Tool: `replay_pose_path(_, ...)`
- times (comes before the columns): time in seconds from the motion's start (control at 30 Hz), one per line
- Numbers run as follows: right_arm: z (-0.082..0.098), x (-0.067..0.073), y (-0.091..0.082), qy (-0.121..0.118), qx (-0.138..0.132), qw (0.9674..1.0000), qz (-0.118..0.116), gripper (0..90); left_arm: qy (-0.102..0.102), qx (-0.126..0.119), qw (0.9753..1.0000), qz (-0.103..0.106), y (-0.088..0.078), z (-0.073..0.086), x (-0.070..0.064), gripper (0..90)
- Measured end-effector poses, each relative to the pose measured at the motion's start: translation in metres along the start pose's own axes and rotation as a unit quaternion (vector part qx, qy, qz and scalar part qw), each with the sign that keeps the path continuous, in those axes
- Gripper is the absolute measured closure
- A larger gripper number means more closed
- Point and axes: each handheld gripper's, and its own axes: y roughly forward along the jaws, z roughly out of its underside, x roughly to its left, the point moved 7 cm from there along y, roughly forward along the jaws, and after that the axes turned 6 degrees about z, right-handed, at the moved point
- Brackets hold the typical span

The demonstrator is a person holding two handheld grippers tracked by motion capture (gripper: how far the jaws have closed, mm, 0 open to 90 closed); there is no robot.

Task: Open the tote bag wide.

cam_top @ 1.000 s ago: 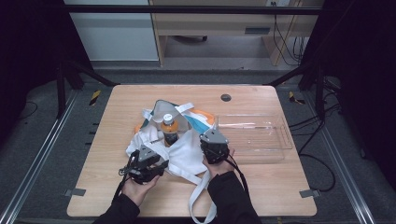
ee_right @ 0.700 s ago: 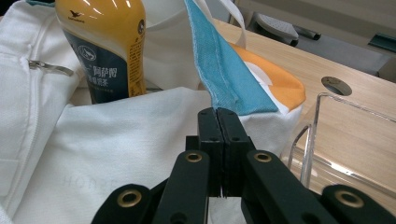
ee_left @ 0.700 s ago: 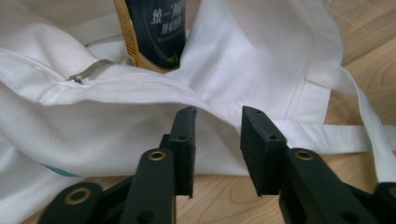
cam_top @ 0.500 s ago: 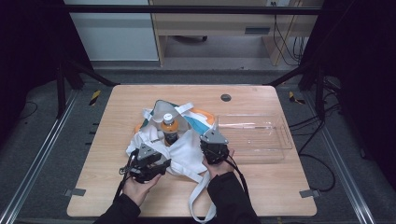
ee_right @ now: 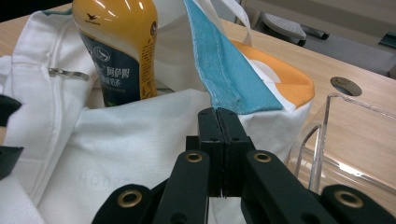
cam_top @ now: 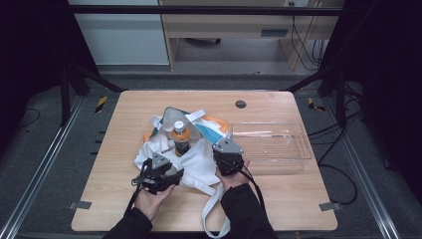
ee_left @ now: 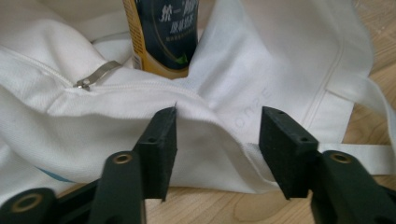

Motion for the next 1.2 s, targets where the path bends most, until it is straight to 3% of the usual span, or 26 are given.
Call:
replay_pose_path(0.07,0.0,0.0,0.0,0.003,0.0,1.0,0.0,90.0,-0.001,0.021,0.9997,0.014,0.006,0.005,0.0,64.9)
replay_pose_path(0.17,0.0,-0.001,0.002,0.006,-0.003,1.0,0.005,90.0,0.012,0.037,0.9992,0.011,0.012,0.01,0.003,78.4)
replay_pose_path(0.33,0.0,-0.008,0.008,0.022,-0.002,0.9993,0.031,90.0,0.02,0.042,0.9988,0.014,0.008,0.012,0.004,82.8)
replay_pose_path(0.57,0.015,-0.018,0.027,0.037,0.031,0.9968,0.063,90.0,0.022,0.045,0.9986,0.018,0.004,0.016,0.007,82.9)
replay_pose_path(0.7,0.025,-0.022,0.034,0.044,0.042,0.9958,0.068,90.0,0.024,0.044,0.9986,0.017,0.003,0.016,0.007,82.9)
replay_pose_path(0.87,0.025,-0.021,0.034,0.037,0.041,0.996,0.07,89.9,0.039,0.04,0.9983,0.013,0.002,0.015,0.007,81.1)
replay_pose_path(1.03,0.02,-0.02,0.029,0.04,0.025,0.9974,0.055,86.8,0.06,0.025,0.9979,-0.001,-0.005,0.01,0.004,67.4)
replay_pose_path(1.2,0.013,-0.022,0.018,0.05,-0.001,0.998,0.038,75.4,0.05,-0.001,0.9987,0.007,-0.02,0.005,0.005,54.7)
